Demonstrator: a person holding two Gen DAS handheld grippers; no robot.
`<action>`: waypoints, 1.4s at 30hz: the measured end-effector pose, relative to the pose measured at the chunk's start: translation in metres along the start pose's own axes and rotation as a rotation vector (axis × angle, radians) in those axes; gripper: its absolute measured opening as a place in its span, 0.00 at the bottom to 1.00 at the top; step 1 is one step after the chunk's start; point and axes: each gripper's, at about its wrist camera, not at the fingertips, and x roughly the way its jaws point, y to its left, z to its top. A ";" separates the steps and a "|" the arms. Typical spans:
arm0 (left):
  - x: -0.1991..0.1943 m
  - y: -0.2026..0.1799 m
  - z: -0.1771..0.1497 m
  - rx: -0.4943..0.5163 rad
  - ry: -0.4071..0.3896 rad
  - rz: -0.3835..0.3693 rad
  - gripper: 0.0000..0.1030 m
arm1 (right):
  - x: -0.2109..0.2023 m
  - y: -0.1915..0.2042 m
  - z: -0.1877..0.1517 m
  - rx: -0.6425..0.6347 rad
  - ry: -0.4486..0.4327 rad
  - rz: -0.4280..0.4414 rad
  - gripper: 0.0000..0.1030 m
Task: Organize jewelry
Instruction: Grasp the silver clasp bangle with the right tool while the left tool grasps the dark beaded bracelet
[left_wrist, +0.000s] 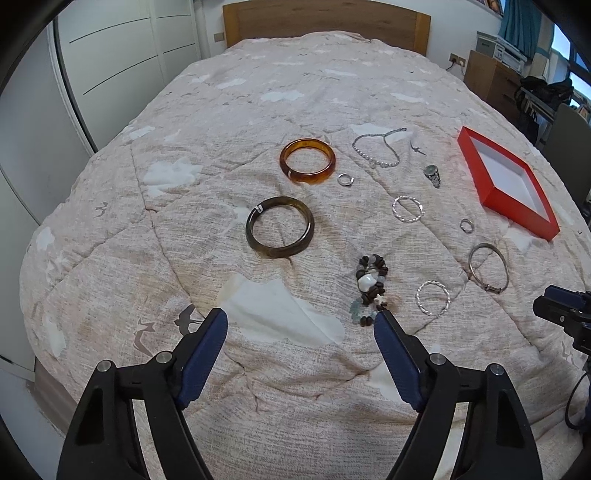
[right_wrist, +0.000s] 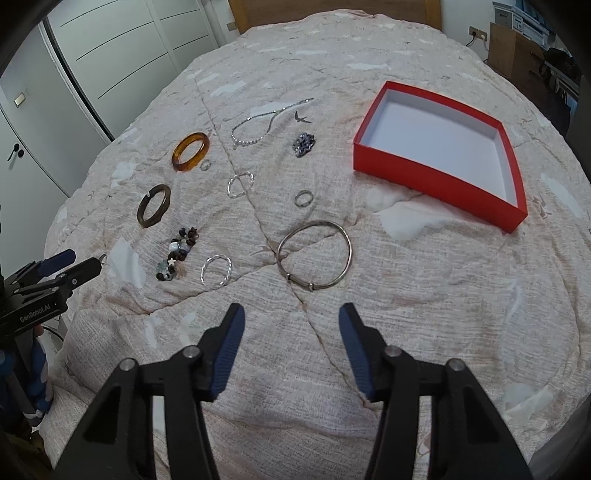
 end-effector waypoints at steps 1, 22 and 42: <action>0.002 0.001 0.002 0.000 0.000 0.004 0.78 | 0.001 -0.001 0.001 0.001 0.002 0.001 0.45; 0.071 0.032 0.052 -0.056 0.061 0.005 0.66 | 0.061 -0.035 0.041 0.023 0.051 -0.019 0.44; 0.112 -0.050 0.018 0.086 0.251 -0.216 0.37 | 0.093 -0.051 0.047 0.025 0.085 -0.005 0.28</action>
